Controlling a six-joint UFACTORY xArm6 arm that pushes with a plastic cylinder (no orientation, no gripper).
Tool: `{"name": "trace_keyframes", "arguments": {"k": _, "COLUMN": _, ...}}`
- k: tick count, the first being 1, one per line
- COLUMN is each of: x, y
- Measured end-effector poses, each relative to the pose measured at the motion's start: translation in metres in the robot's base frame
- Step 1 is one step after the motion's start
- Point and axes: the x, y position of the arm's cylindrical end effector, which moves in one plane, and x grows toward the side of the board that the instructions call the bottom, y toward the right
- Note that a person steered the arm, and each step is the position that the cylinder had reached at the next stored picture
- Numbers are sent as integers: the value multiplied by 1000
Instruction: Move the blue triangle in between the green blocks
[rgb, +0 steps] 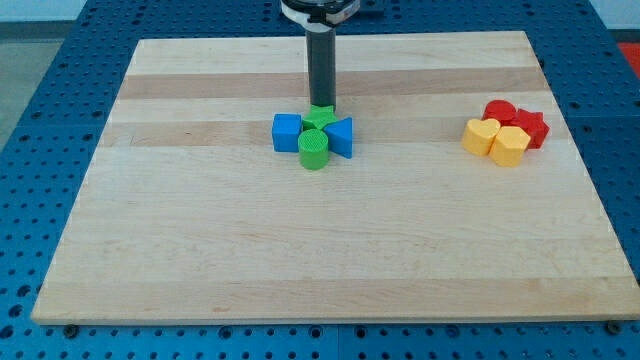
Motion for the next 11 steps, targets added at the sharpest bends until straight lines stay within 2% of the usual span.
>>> {"name": "trace_keyframes", "arguments": {"k": 1, "x": -6, "y": 0}}
{"name": "trace_keyframes", "arguments": {"k": 2, "x": -31, "y": 31}}
{"name": "trace_keyframes", "arguments": {"k": 3, "x": -25, "y": 102}}
{"name": "trace_keyframes", "arguments": {"k": 4, "x": 2, "y": 127}}
{"name": "trace_keyframes", "arguments": {"k": 6, "x": 62, "y": 127}}
{"name": "trace_keyframes", "arguments": {"k": 11, "x": 65, "y": 34}}
